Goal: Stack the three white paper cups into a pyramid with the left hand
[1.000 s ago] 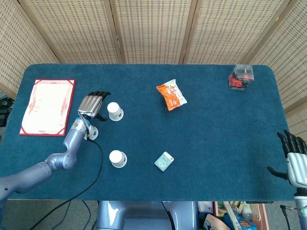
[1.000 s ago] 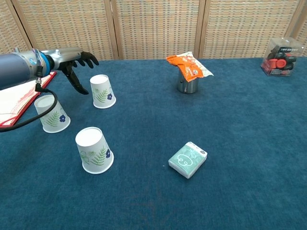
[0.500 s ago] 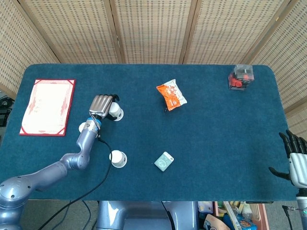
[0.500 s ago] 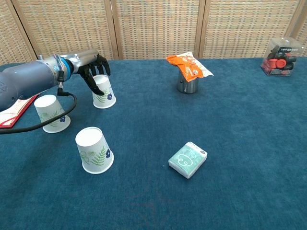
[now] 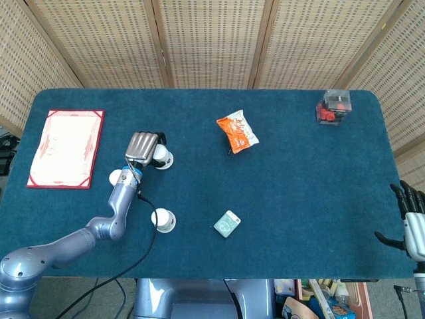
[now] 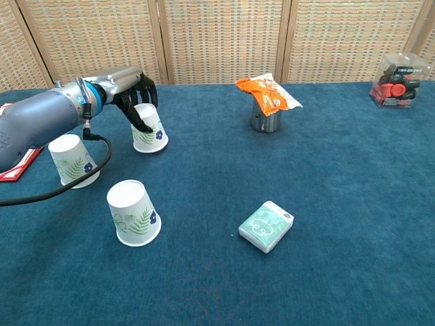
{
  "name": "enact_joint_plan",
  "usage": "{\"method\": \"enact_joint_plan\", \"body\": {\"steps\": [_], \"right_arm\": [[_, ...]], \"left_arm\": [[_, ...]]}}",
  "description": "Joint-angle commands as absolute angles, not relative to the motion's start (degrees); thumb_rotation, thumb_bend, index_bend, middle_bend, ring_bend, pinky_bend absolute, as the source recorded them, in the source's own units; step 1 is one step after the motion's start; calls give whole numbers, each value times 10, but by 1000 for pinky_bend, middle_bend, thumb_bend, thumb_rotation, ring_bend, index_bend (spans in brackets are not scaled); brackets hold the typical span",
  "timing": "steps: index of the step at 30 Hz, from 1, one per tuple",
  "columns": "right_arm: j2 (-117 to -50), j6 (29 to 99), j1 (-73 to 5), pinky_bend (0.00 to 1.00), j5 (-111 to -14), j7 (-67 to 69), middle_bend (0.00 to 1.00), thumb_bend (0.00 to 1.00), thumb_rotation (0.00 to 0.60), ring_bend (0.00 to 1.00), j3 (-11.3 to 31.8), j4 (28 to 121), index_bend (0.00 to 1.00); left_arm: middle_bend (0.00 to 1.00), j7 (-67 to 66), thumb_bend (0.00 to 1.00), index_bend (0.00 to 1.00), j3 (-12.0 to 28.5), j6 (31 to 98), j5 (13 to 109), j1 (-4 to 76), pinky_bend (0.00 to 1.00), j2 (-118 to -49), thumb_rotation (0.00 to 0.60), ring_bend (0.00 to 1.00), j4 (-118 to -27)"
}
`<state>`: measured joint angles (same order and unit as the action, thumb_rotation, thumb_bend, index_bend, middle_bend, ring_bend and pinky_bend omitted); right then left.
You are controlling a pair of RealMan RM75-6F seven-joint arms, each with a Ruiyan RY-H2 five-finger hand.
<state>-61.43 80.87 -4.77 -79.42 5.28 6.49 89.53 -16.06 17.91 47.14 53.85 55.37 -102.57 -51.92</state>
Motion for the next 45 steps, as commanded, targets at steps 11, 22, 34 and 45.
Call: {"method": "enact_joint_plan", "body": {"steps": [11,22,34,45], "right_arm": [[-615,817,-46,0,-809,44,0,0,600,0,58,905,0],[-611,824,-43,0,-823,55,0,0,600,0,53,908,0],[-610,824,-44,0,-827,57,0,0,600,0,51,911,0],[-608,825,-43,0,-827,63,0,0,600,0,51,909,0]], "left_arm": [[476,-142,62,431,108,506,640,476,384,-849,600,429,-807],[471,-118,61,431,65,544,689,433,378,-841,600,429,-787],[461,-77,61,431,63,531,711,430,373,-865,600,429,-737],[431,-92,62,431,68,519,697,430,344,-870,600,422,-724]]}}
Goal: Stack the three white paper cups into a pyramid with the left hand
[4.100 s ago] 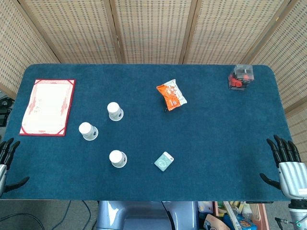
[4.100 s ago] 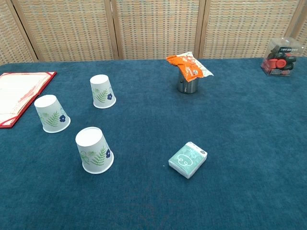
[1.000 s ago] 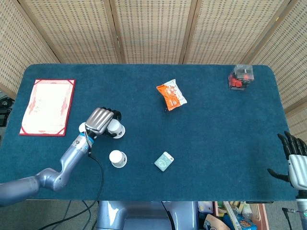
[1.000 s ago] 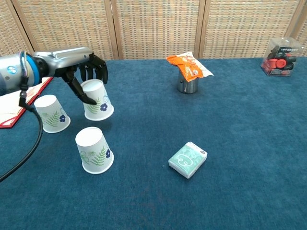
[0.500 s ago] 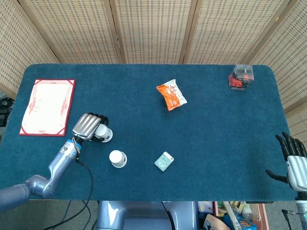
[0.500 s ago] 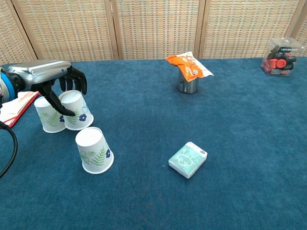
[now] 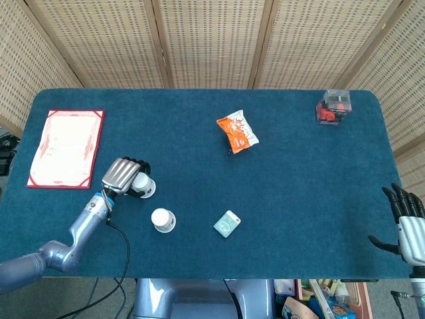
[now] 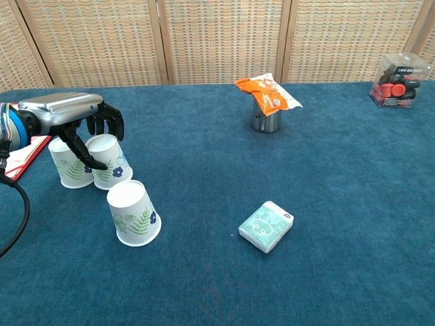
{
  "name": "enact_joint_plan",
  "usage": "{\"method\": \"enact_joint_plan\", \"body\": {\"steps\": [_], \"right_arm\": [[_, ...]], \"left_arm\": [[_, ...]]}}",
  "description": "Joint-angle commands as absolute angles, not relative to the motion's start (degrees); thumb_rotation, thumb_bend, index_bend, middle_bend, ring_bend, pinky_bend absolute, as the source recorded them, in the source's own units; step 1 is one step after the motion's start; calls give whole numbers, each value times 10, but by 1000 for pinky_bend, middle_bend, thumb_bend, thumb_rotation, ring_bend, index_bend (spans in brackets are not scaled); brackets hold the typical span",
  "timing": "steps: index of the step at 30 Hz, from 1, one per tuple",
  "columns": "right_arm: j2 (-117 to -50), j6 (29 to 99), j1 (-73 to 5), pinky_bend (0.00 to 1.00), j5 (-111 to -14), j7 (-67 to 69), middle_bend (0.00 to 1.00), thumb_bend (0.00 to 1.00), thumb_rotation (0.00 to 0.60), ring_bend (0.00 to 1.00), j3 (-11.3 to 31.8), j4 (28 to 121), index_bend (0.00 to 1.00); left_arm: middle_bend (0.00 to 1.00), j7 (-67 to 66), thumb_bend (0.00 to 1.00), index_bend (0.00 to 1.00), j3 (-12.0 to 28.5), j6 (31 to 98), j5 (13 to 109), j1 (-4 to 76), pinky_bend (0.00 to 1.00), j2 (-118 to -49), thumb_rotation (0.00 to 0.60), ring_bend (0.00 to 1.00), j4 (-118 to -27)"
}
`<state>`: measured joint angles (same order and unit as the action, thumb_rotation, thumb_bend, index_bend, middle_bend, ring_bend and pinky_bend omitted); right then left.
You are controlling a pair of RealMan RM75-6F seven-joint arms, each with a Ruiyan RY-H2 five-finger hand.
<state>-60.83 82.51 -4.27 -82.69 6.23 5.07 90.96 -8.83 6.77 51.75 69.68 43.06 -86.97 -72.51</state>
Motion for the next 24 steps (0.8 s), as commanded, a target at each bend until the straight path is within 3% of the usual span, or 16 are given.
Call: {"method": "enact_joint_plan", "body": {"steps": [1,7,10,12,15,19,24], "right_arm": [[-608,825,-43,0,-827,63,0,0,600,0,51,909,0],[-609,826,-43,0,-830,66,0,0,600,0,50,909,0],[-609,827,-43,0,-831,65,0,0,600,0,50,909,0],[-608,828,-43,0,-831,65,0,0,600,0,50,910,0],[-608,829,-42,0,-831,66,0,0,600,0,50,910,0],[-608,829,-42,0,-832,64,0,0,600,0,50,911,0],[-609,830,-42,0,-832,62,0,0,600,0,49,912,0]], "left_arm": [[409,-93,62,431,68,520,698,429,337,-871,600,410,-724],[271,-112,61,412,68,498,672,430,311,-855,600,350,-753],[86,-124,62,194,68,490,659,430,214,-845,600,163,-770],[0,-124,61,24,69,484,656,431,84,-830,600,21,-792],[0,-103,61,0,72,511,688,422,1,-808,600,0,-828],[0,-91,61,0,63,555,754,410,0,-781,600,0,-869],[0,-101,61,0,26,547,825,415,16,-740,600,0,-925]]}}
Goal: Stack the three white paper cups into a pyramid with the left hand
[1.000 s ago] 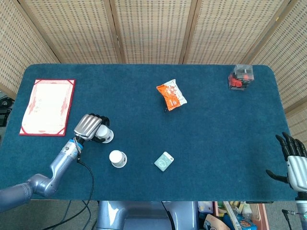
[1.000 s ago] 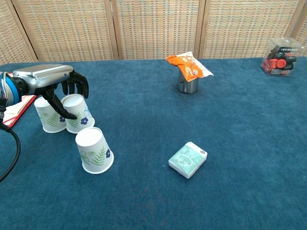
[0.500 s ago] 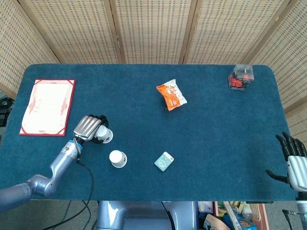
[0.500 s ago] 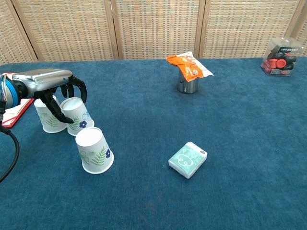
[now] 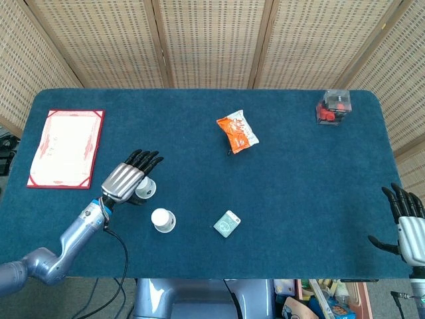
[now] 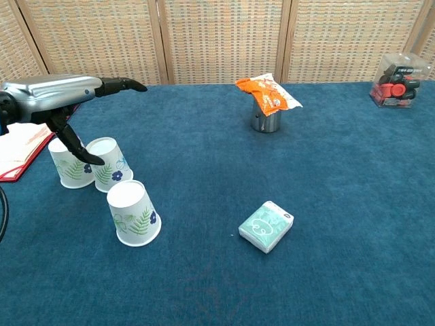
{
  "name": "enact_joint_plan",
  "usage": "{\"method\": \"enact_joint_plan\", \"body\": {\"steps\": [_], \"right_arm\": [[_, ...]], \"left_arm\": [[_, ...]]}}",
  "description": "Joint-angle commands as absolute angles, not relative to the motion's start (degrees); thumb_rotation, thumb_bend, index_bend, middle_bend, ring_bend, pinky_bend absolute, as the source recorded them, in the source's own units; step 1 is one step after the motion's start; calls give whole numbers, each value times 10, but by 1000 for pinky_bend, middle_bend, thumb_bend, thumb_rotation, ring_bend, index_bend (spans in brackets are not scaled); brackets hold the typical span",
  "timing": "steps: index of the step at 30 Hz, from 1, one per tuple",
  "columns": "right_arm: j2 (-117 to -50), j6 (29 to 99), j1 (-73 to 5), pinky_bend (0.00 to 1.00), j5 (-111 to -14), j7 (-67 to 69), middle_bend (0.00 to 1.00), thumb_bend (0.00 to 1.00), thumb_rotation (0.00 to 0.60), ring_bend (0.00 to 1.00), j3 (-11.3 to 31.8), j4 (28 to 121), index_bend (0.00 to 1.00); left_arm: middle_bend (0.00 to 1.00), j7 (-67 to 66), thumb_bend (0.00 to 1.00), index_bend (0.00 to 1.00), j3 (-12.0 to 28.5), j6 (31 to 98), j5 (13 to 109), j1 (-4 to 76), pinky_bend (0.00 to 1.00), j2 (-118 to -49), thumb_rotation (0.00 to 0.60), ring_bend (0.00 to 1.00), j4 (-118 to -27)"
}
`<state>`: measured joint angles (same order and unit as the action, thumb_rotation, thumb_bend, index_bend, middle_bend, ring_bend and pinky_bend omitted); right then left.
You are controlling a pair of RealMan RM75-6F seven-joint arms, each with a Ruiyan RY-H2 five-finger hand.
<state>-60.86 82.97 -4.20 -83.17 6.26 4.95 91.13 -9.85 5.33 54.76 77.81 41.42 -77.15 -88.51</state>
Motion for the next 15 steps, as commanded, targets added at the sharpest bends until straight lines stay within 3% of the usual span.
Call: {"method": "enact_joint_plan", "body": {"steps": [1,8,15], "right_arm": [[-609,830,-42,0,-831,62,0,0,600,0,49,912,0],[-610,828,-42,0,-830,61,0,0,600,0,50,911,0],[-609,827,-43,0,-829,62,0,0,600,0,50,911,0]], "left_arm": [[0,-101,60,0,19,543,838,416,26,-734,600,0,-933],[2,-132,61,0,-15,541,907,420,89,-723,600,55,-949],[121,-178,60,93,-18,527,920,429,153,-757,600,178,-916]]}}
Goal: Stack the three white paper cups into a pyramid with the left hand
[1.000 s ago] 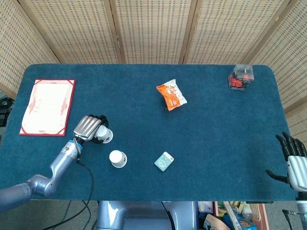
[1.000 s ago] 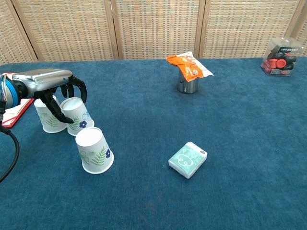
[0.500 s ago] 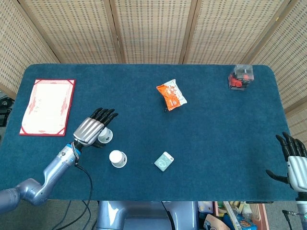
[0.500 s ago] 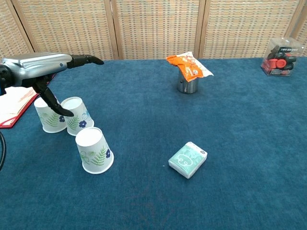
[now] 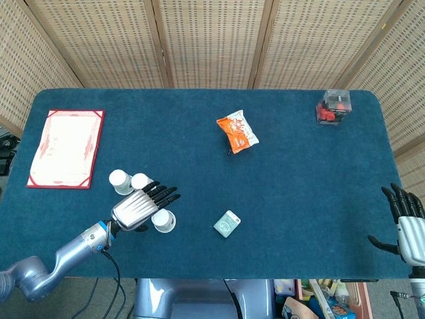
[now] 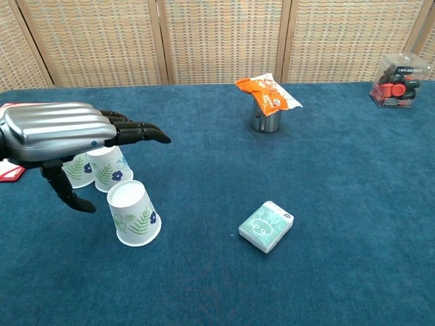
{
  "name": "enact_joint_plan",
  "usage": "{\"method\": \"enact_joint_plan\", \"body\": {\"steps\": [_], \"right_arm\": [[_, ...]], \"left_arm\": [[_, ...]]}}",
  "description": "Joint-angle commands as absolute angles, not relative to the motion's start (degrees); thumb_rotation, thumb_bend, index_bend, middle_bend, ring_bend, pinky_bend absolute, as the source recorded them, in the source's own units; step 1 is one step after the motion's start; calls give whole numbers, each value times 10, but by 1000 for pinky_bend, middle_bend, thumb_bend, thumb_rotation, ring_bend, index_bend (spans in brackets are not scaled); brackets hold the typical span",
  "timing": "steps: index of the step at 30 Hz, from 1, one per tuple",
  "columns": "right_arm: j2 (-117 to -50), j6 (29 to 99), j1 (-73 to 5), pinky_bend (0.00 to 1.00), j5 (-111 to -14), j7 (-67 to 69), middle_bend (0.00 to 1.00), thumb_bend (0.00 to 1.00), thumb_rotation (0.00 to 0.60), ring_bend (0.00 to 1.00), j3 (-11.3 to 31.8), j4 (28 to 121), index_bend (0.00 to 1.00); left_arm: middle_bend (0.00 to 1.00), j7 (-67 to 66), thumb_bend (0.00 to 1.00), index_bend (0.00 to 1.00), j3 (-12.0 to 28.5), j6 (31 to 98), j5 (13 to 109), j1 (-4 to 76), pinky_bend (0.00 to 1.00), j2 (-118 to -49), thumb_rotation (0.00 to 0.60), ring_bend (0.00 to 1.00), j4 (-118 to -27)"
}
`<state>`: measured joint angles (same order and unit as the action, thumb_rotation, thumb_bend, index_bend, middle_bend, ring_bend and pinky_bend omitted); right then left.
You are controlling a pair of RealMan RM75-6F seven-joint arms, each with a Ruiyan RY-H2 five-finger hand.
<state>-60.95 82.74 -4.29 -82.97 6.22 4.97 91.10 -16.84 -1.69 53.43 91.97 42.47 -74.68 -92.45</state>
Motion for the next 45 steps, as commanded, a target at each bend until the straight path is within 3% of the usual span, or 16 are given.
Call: {"method": "enact_joint_plan", "body": {"steps": [1,7,21,36,45], "right_arm": [[-609,827,-43,0,-829,62,0,0,600,0,50,911,0],[-608,827,-43,0,-825,67,0,0,600,0,52,909,0],[-607,823,-43,0,-823,74,0,0,600,0,53,906,0],[-606,825,-43,0,-826,75,0,0,600,0,52,908,0],[-604,831,-40,0,-829,76,0,0,600,0,51,911,0]], "left_arm": [[125,-179,60,96,-17,526,919,429,155,-760,600,181,-914],[243,-172,60,212,-16,522,921,434,236,-795,600,308,-883],[448,-161,60,455,-14,540,925,430,360,-834,600,459,-840],[496,-149,60,504,-2,562,920,426,379,-815,600,486,-861],[502,-111,60,504,71,593,851,422,379,-723,600,486,-925]]}}
